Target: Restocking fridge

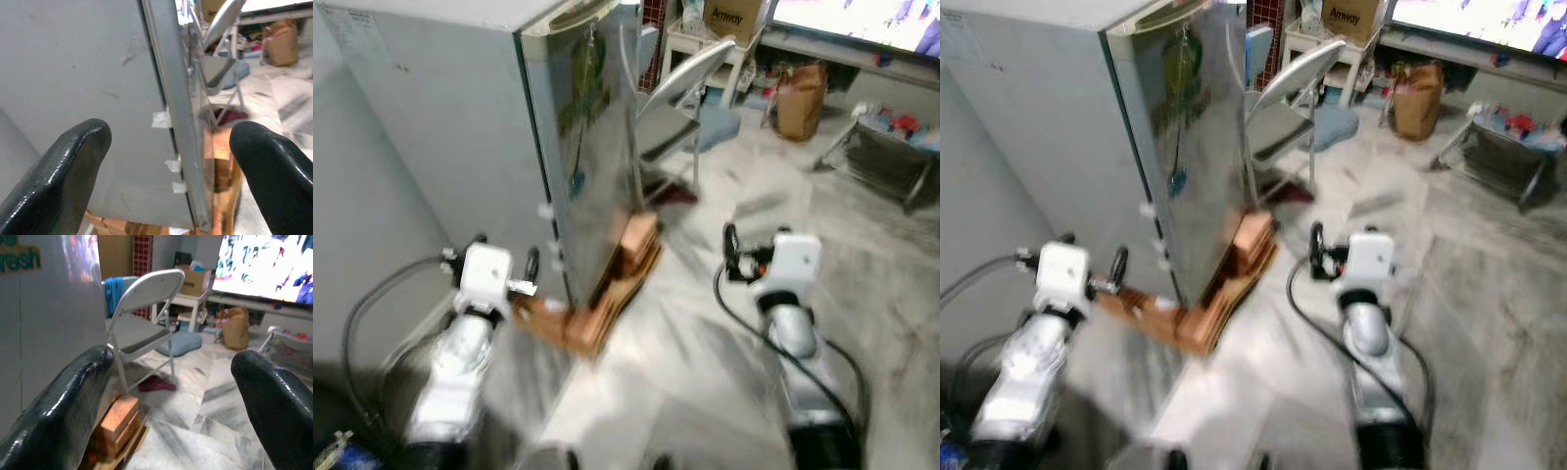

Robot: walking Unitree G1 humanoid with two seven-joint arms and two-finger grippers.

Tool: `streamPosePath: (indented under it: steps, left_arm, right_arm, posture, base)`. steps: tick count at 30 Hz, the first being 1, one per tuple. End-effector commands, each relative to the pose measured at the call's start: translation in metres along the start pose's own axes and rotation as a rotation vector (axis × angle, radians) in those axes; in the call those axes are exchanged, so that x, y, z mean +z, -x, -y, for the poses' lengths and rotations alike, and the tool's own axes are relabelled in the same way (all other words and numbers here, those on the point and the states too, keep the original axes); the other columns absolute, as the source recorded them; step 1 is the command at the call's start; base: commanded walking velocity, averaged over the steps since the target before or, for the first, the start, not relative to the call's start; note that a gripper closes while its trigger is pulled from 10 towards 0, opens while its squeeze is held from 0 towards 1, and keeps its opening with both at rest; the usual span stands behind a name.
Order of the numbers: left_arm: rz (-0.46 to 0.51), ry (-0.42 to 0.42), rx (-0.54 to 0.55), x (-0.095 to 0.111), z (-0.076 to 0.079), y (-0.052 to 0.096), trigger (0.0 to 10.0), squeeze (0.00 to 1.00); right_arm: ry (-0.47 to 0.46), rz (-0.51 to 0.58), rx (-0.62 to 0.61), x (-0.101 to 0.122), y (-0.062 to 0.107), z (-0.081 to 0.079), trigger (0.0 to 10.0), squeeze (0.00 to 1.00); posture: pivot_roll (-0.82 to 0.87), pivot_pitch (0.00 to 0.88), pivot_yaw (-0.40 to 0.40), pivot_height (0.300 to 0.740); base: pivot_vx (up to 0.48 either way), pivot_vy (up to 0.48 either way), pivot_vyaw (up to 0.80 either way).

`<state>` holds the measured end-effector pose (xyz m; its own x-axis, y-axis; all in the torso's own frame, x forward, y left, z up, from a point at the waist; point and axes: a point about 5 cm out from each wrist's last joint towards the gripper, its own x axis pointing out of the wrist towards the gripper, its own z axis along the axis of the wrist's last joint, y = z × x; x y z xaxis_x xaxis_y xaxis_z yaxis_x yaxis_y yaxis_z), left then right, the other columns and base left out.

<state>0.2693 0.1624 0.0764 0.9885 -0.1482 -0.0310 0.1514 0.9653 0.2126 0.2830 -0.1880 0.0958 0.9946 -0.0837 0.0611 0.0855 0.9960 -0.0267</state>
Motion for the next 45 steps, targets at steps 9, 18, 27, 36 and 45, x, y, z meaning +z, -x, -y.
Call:
streamPosePath:
  steps: [9, 18, 27, 36, 45]
  left_arm:
    - [0.019, 0.001, 0.013, 0.0037, -0.0047, -0.0002, 10.0, 0.00]
    - [0.029, 0.016, -0.002, 0.0043, -0.0009, 0.0017, 10.0, 0.00]
    - [0.030, 0.014, -0.009, 0.0039, -0.0009, 0.0023, 10.0, 0.00]
    - [0.022, 0.025, -0.008, 0.0032, 0.0002, 0.0015, 10.0, 0.00]
    - [-0.001, 0.025, 0.030, 0.0000, -0.0035, 0.0033, 10.0, 0.00]
  right_arm:
    - [0.000, 0.017, 0.011, 0.0039, -0.0021, -0.0035, 10.0, 0.00]
    - [0.011, 0.016, 0.021, 0.0051, -0.0043, -0.0038, 10.0, 0.00]
    - [0.012, 0.020, 0.027, 0.0058, -0.0048, -0.0053, 10.0, 0.00]
    - [0.022, 0.021, 0.030, 0.0059, -0.0044, -0.0048, 10.0, 0.00]
    - [0.026, 0.018, 0.031, 0.0052, -0.0040, -0.0039, 10.0, 0.00]
  posture:
    - [0.04, 0.071, -0.022, 0.740]
    - [0.04, 0.075, -0.030, 0.740]
    - [0.04, 0.076, -0.028, 0.740]
    - [0.04, 0.082, -0.028, 0.740]
    - [0.04, 0.087, -0.031, 0.740]
  base:
    - [0.000, 0.000, 0.00]
    - [0.000, 0.000, -0.18]
    - [0.416, 0.000, -0.80]
    - [0.402, 0.155, -0.23]
    - [0.103, 0.380, 0.00]
